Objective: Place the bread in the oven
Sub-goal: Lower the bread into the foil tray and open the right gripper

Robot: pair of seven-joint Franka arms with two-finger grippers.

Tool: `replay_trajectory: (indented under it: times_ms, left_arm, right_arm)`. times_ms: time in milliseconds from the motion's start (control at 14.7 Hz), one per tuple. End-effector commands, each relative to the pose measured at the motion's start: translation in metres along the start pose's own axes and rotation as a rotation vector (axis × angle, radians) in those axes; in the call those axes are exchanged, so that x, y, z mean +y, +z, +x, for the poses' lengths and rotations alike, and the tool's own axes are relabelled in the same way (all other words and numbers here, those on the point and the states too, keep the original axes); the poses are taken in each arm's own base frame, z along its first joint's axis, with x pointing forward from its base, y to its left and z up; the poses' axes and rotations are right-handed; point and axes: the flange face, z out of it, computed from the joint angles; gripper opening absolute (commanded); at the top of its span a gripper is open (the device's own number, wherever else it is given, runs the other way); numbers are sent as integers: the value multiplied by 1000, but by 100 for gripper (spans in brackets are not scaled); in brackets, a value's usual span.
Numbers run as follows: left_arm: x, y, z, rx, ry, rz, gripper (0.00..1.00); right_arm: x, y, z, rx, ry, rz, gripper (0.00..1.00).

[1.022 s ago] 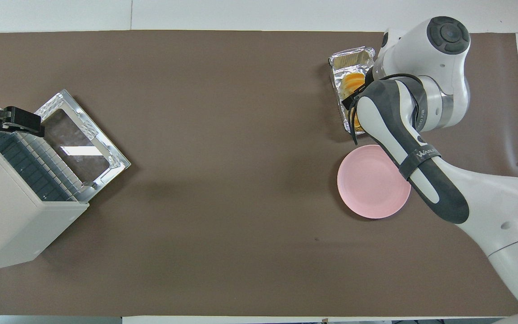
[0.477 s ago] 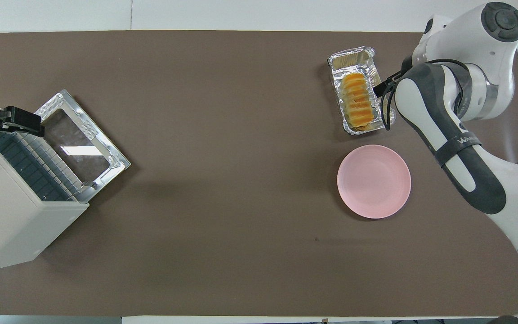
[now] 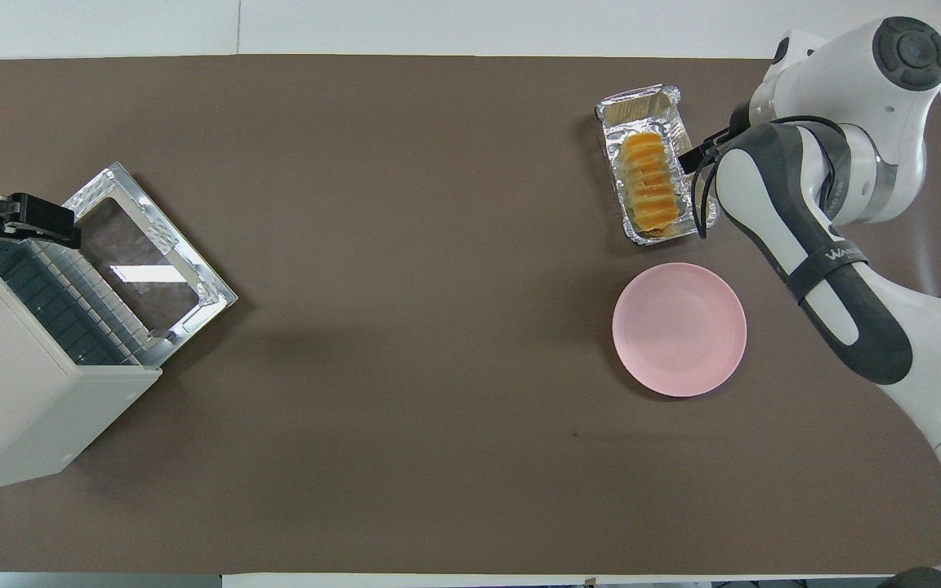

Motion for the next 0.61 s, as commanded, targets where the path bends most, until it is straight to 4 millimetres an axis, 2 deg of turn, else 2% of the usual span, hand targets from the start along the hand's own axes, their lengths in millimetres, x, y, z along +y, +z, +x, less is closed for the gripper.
replay_trajectory:
  times_ms: [0, 204, 341, 409, 477, 545]
  left_arm:
    - [-2, -3, -3, 2, 4, 14, 100]
    - [-2, -3, -3, 2, 4, 14, 100]
    - [-2, -3, -3, 2, 4, 14, 100]
    - [-2, -3, -3, 2, 6, 14, 100]
    - [-2, -3, -3, 2, 4, 14, 100]
    - [-2, -3, -3, 2, 6, 14, 100]
  right_arm:
    - [-4, 7, -11, 40, 31, 35, 97]
    - [-5, 11, -15, 63, 59, 38, 87]
    - [-4, 13, -18, 66, 61, 36, 61]
    - [-4, 13, -18, 63, 59, 37, 45]
    - [-5, 12, -18, 60, 59, 38, 24]
    - [-5, 11, -18, 60, 59, 38, 13]
